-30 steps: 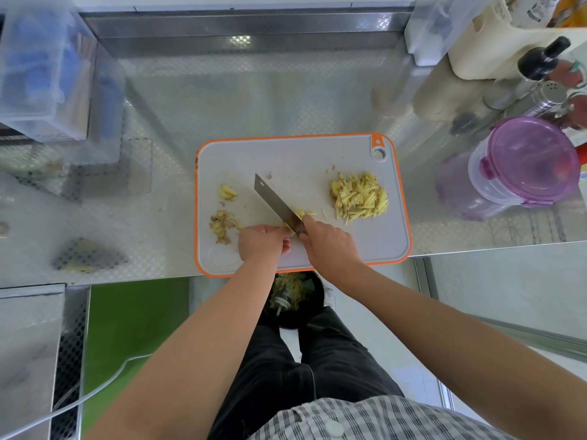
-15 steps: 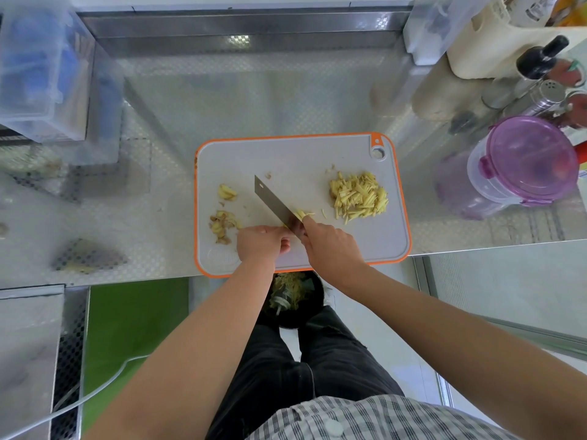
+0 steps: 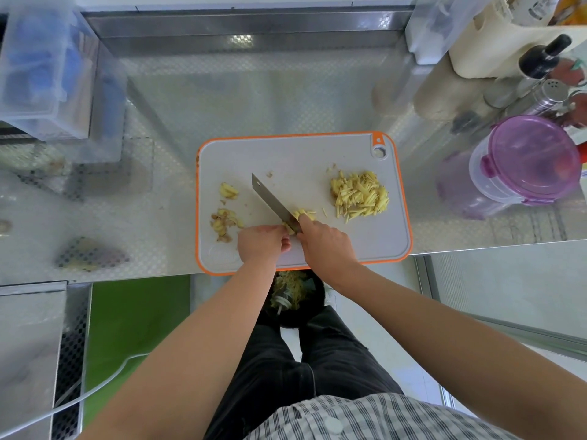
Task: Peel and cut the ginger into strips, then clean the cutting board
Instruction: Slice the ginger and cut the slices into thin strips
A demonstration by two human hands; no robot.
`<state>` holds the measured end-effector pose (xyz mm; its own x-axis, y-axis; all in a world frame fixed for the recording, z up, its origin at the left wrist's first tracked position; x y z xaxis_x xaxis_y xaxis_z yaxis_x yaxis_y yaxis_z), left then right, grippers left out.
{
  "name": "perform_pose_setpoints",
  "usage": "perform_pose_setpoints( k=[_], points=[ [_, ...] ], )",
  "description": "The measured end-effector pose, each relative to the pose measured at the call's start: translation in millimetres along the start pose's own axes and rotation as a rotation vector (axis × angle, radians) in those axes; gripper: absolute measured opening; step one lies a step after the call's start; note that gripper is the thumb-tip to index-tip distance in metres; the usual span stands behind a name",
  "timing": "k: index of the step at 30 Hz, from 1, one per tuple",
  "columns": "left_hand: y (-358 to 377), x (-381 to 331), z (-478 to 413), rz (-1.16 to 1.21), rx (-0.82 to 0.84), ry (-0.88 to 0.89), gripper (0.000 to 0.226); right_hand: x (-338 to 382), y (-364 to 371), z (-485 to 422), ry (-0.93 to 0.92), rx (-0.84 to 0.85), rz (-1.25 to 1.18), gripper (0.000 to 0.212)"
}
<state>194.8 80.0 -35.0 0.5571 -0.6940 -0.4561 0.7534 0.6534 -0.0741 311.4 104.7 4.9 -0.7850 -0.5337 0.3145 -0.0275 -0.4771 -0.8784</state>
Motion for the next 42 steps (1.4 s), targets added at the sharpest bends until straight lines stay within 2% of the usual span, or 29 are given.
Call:
perform_pose_setpoints(
  k=[8, 10, 13, 16, 18, 20, 21, 23, 26, 32, 38, 42],
  points=[
    [2.4, 2.5, -2.2, -0.124, -0.070, 0.073, 0.023, -8.4, -14.7, 9.7, -0.017, -0.058, -0.054, 0.009],
    [1.9, 2.0, -1.0, -0.103, -0.063, 0.062, 0.028, -7.8, -14.7, 13.7, -0.032, -0.031, -0.039, 0.010],
    [2.9, 1.8, -0.9, -0.033, -0.036, 0.040, 0.051, -6.7, -13.8, 16.1, -0.039, -0.003, -0.038, 0.011],
    [4.2, 0.8, 0.7, -0.021, -0.008, 0.026, 0.059, -5.6, -14.3, 16.3, -0.034, 0.008, -0.044, 0.011],
    [1.4, 0.0, 2.3, -0.067, 0.005, 0.050, 0.053, -4.4, -14.7, 16.9, -0.029, 0.016, -0.040, 0.010],
    [0.1, 0.2, 5.9, -0.133, -0.026, 0.077, 0.026, -3.4, -14.5, 17.4, -0.022, 0.019, -0.038, 0.009],
    [-0.1, 1.0, 5.6, -0.122, -0.041, 0.073, 0.021, -3.0, -13.9, 17.2, -0.017, 0.020, -0.040, 0.009],
    [0.7, 1.4, 4.0, -0.073, -0.071, 0.053, 0.022, -1.6, -12.2, 15.3, -0.007, 0.025, -0.047, 0.009],
    [2.7, 2.7, 1.6, -0.063, -0.082, 0.048, 0.044, -0.3, -8.7, 10.8, 0.007, 0.036, -0.056, 0.010],
    [3.2, 1.2, 5.8, -0.111, -0.132, 0.078, 0.023, -5.6, -8.1, 11.1, 0.022, 0.001, -0.102, 0.014],
    [2.3, 2.5, 4.0, -0.121, -0.121, 0.084, 0.037, -3.0, -15.2, 19.5, -0.019, -0.034, -0.112, 0.012],
    [1.7, 0.9, 8.2, -0.104, -0.119, 0.074, 0.023, -1.1, -12.5, 18.9, -0.013, -0.006, -0.060, 0.014]
  ],
)
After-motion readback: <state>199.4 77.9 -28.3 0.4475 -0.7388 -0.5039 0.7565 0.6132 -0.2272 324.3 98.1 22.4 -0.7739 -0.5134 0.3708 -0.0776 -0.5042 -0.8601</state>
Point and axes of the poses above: each hand's wrist, its own z-axis away from the middle knuckle, its own y-axis out of the palm, x = y × z, the point moved 1 cm from there along -z, towards the middle knuckle, and after that the axes turned 10 degrees about -y, right-handed, at the moved point
